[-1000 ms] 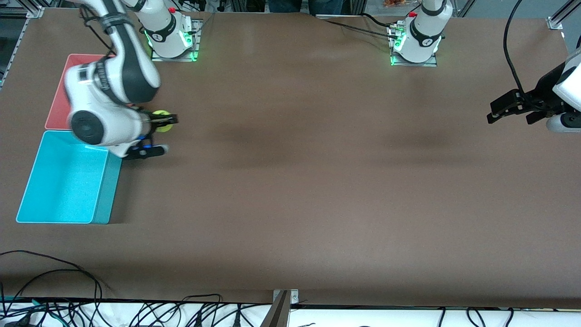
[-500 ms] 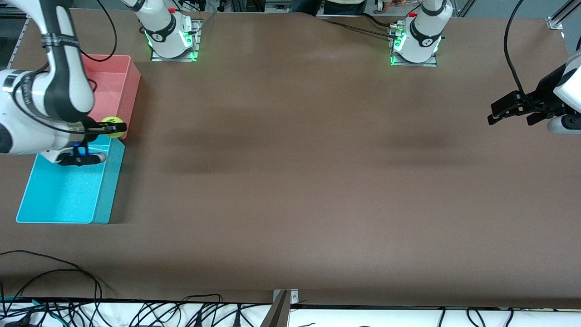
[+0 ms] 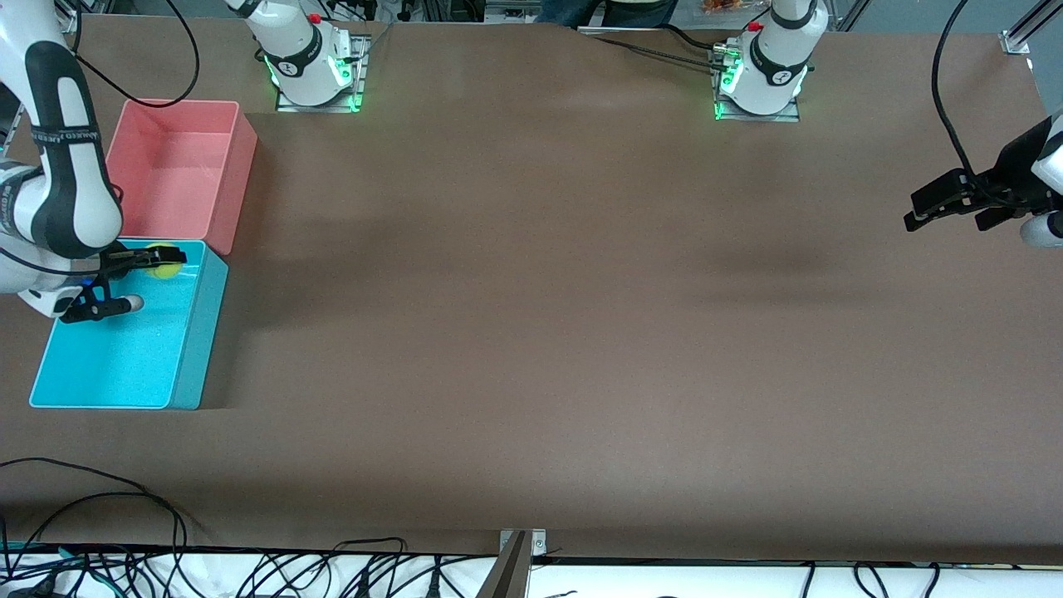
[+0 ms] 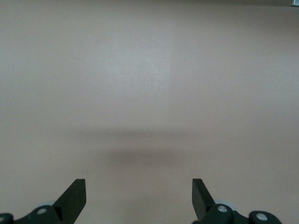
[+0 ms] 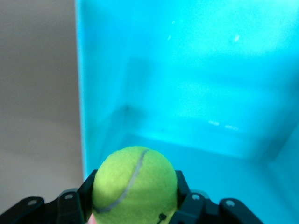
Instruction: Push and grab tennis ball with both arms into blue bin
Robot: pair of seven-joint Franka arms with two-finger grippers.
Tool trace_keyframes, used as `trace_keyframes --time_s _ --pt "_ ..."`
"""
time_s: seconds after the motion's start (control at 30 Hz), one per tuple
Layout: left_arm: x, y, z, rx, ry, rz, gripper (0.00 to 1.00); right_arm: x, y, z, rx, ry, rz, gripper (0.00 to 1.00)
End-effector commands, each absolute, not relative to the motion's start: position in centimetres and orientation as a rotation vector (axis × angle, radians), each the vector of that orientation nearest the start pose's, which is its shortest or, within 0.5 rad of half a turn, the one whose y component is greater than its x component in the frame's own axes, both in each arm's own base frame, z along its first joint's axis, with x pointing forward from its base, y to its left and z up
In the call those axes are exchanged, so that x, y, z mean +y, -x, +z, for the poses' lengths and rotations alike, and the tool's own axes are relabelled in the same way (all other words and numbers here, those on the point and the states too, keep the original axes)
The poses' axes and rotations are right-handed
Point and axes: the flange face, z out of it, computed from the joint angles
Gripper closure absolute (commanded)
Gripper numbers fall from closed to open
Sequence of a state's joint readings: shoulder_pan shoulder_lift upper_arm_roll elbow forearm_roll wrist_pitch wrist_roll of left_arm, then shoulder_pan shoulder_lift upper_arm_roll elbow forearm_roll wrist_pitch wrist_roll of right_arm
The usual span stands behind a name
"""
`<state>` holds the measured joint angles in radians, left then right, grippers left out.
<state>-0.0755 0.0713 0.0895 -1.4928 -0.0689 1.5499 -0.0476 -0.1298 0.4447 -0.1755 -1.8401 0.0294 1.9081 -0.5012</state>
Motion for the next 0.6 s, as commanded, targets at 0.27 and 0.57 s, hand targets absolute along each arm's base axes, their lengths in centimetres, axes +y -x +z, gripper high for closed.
trace_keyframes --time_s 0.27,0.57 --pt "-0.2 -57.5 62.4 -0.059 3.221 0.005 0.00 -19.2 -57.9 24.3 -0.402 2.973 0.491 0.53" --pt "-0.5 -57.6 62.4 -0.049 3.219 0.008 0.00 -19.2 -57.7 22.2 -0.401 2.961 0.507 0.42"
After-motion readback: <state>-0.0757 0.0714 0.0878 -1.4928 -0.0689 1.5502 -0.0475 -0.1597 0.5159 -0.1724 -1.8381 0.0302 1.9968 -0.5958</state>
